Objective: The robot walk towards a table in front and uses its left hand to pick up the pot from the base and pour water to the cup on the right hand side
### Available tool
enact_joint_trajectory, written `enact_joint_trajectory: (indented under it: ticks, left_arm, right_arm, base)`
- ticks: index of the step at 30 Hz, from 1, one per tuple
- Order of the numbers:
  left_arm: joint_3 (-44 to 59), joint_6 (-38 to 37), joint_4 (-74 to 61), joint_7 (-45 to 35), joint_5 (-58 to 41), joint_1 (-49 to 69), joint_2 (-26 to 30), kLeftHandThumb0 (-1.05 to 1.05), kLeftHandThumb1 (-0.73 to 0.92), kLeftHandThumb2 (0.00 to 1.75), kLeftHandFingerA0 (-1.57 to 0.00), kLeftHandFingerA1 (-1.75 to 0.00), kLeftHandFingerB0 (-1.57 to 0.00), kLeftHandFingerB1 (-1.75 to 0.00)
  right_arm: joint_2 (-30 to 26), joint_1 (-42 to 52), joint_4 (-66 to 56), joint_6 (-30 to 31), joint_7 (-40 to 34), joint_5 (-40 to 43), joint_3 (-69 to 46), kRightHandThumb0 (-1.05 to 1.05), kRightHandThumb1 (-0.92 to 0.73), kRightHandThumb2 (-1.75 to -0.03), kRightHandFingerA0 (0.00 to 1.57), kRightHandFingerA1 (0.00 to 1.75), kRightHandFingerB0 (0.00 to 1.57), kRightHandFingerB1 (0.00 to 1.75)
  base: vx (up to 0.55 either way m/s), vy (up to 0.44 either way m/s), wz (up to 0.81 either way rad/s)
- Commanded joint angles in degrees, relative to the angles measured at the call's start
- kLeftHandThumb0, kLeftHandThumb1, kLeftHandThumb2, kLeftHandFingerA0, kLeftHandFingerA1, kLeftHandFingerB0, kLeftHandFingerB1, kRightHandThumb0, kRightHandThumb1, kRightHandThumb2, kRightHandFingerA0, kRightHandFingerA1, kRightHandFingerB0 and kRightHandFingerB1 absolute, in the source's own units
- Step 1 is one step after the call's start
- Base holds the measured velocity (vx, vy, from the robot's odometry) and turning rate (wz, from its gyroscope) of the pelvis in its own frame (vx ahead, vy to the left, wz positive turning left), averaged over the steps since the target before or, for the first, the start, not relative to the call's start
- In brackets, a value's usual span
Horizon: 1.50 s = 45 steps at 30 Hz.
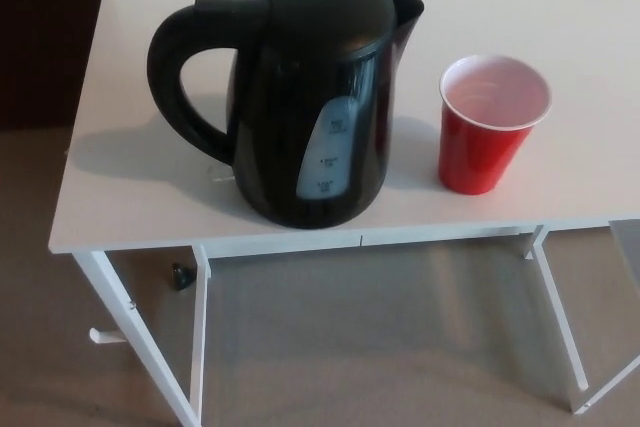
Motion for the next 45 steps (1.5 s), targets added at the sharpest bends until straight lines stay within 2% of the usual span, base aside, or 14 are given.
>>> enact_joint_trajectory:
  ticks: [1,7,9,13,14,19,20,23,24,30,40,42,44,45]
  left_arm:
    - [0.2,0.6,-0.2,0.3,0.1,0.5,0.3,-0.38,0.49,0.55,-0.6,-0.5,-0.52,-0.38]
    - [0.2,0.3,-0.3,0.4,0.0,0.5,0.2,-0.37,0.48,0.55,-0.59,-0.52,-0.54,-0.39]
    - [0.3,0.6,-0.9,0.7,-0.2,0.3,0.1,-0.42,0.39,0.74,-0.55,-0.62,-0.47,-0.51]
    - [0.4,0.4,0.0,-0.2,-0.2,0.0,0.3,-0.37,0.49,0.55,-0.59,-0.52,-0.52,-0.38]
    - [0.3,0.1,0.4,-0.3,0.0,-0.2,0.5,-0.45,0.4,0.75,-0.56,-0.6,-0.44,-0.5]
    - [0.2,0.8,0.3,0.0,0.0,-0.5,0.5,-0.37,0.49,0.55,-0.59,-0.52,-0.52,-0.39]
    - [0.2,1.0,0.2,0.1,0.0,-0.5,0.5,-0.37,0.49,0.55,-0.59,-0.5,-0.52,-0.39]
    - [0.2,0.7,0.3,0.1,0.1,-0.5,0.6,-0.37,0.49,0.55,-0.59,-0.49,-0.52,-0.39]
    - [0.0,0.6,0.3,0.0,0.2,-0.4,0.6,-0.47,0.41,0.75,-0.56,-0.59,-0.46,-0.5]
    - [0.1,0.6,-0.7,-0.5,-0.1,0.2,0.5,-0.37,0.49,0.55,-0.58,-0.53,-0.52,-0.39]
    - [0.4,0.5,0.0,-0.7,-0.1,-1.0,0.6,-0.44,0.41,0.75,-0.54,-0.62,-0.44,-0.5]
    - [0.4,0.1,0.5,-0.6,0.1,-1.3,0.6,-0.37,0.49,0.55,-0.57,-0.54,-0.52,-0.38]
    - [0.1,-0.5,0.7,-0.4,0.5,-1.3,0.8,-0.38,0.49,0.55,-0.58,-0.53,-0.52,-0.39]
    - [0.0,-0.9,1.0,-0.6,0.6,-1.3,0.9,-0.37,0.5,0.55,-0.59,-0.49,-0.52,-0.39]
  right_arm:
    - [-1.1,0.3,0.3,0.0,-0.3,-0.2,-0.3,-0.62,-0.18,-0.75,0.76,0.83,0.52,0.69]
    - [-1.2,0.2,0.4,-0.3,-0.3,-0.6,0.0,-0.64,-0.27,-0.57,0.89,0.82,0.58,0.68]
    - [-1.1,0.1,0.1,0.0,-0.5,-0.5,0.0,-0.66,-0.17,-0.75,0.86,0.84,0.58,0.7]
    - [-1.4,0.2,0.0,-0.1,-1.5,-1.6,0.9,-0.73,-0.18,-0.77,0.81,0.78,0.57,0.68]
    - [-1.4,0.2,0.3,-0.3,-1.2,-1.6,0.9,-0.78,-0.16,-0.75,0.8,0.76,0.58,0.68]
    - [-1.3,0.0,0.1,-0.1,-0.9,-1.4,0.9,-0.73,-0.2,-0.77,0.82,0.8,0.58,0.68]
    - [-1.3,0.0,0.1,0.0,-0.9,-1.3,0.9,-0.65,-0.26,-0.56,0.86,0.78,0.63,0.66]
    - [-1.2,0.2,-0.3,0.0,-0.8,-1.2,0.8,-0.69,-0.16,-0.73,0.85,0.81,0.6,0.69]
    - [-1.2,0.2,-0.2,-0.1,-0.8,-1.3,0.8,-0.69,-0.17,-0.74,0.86,0.81,0.6,0.69]
    - [-1.4,0.0,0.6,-0.5,-0.7,-1.6,1.0,-0.68,-0.29,-0.55,0.86,0.78,0.64,0.66]
    - [-1.3,-0.6,0.0,0.2,-1.4,-1.8,1.2,-0.67,-0.17,-0.74,0.93,0.81,0.64,0.69]
    - [-1.2,-0.6,-0.4,0.3,-2.1,-2.1,1.5,-0.6,-0.27,-0.59,0.93,0.78,0.67,0.67]
    - [-1.1,-0.2,-0.7,0.0,-1.8,-1.9,1.4,-0.64,-0.18,-0.76,0.89,0.82,0.65,0.71]
    - [-1.3,-0.3,0.1,-0.4,-1.1,-1.9,1.4,-0.67,-0.27,-0.56,0.9,0.78,0.68,0.67]
  base:
    - [0.0,0.0,0.0]
    - [0.0,0.0,0.0]
    - [0.0,0.0,0.0]
    - [0.0,0.0,0.0]
    - [0.0,0.0,0.0]
    - [0.0,0.0,0.0]
    - [0.04,0.011,0.09]
    - [0.04,0.018,0.0]
    - [0.02,0.0,0.09]
    - [0.04,-0.143,0.07]
    - [0.09,-0.247,0.1]
    - [0.07,0.117,-0.06]
    - [0.07,0.183,-0.1]
    - [0.06,0.243,-0.15]
